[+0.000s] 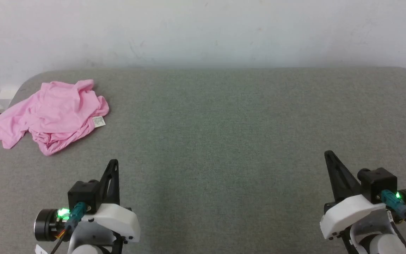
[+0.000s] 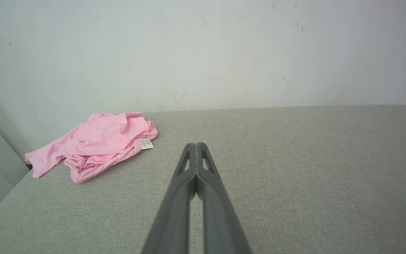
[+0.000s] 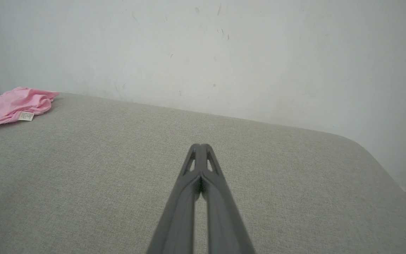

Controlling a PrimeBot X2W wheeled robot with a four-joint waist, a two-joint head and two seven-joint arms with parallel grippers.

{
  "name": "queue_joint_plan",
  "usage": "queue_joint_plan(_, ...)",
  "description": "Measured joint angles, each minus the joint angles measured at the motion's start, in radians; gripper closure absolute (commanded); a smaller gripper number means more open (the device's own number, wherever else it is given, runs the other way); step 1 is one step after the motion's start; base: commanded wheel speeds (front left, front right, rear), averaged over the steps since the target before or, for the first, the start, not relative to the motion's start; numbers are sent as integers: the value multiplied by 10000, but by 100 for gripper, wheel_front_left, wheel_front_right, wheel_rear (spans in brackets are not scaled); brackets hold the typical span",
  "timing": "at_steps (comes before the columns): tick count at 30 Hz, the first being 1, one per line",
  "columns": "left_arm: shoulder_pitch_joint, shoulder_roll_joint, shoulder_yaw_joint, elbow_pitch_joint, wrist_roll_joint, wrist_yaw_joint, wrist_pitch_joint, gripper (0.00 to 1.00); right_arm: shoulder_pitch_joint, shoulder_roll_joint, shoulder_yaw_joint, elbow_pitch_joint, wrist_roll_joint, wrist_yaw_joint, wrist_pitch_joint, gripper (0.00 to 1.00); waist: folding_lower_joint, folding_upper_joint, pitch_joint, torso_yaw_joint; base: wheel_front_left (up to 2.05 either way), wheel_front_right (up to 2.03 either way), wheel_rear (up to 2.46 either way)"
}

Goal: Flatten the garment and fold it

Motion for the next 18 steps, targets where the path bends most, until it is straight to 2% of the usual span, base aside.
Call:
queue_joint_plan(9,0,-2,0,0,0,0,0,100,0,0,0,0,0,0,0,100,0,0,0,0,0,0,0)
queue_joint_plan(10,0,-2,0,0,0,0,2,0,0,0,0,0,0,0,0,0,0,0,0,0,0,0,0)
queue_joint_plan(18,-2,0,-42,25,-6,15,-2,0,-1,2,-4,23,10,-13,-10,0,0,0,1,4,0,0,0)
